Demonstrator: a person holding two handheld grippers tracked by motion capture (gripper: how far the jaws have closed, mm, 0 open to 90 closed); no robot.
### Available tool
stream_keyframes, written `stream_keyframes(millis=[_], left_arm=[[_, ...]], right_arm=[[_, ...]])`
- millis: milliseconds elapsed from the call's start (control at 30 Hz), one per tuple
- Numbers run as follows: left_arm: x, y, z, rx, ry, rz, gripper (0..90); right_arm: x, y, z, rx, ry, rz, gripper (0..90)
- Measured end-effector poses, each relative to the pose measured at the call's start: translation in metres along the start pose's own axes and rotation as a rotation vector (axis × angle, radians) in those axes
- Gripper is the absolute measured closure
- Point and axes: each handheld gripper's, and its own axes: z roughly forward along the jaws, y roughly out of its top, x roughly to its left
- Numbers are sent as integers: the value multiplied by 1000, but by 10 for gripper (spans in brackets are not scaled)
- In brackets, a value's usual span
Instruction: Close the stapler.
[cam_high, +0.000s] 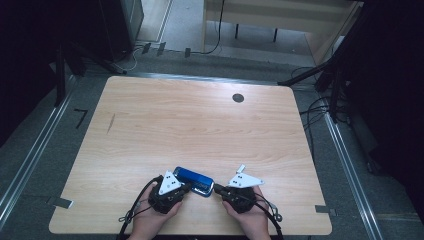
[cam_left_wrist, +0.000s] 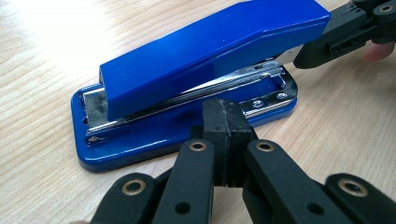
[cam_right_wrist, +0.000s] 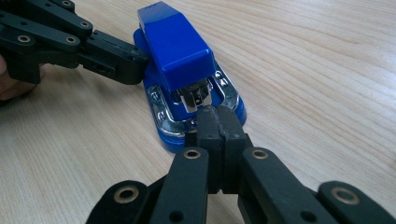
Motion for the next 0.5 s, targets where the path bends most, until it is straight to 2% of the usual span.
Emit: stream_keyframes(millis=[100, 233, 500], left_arm=[[0, 0, 0, 1, 6, 1, 900], [-3, 1, 1, 2, 6, 23, 900], [-4, 0, 1, 4, 14, 23, 900]], right_arm=[[1, 0, -1, 1, -2, -3, 900], [2, 1, -2, -1, -1, -13, 900], [5, -3, 2, 28, 4, -29, 900]])
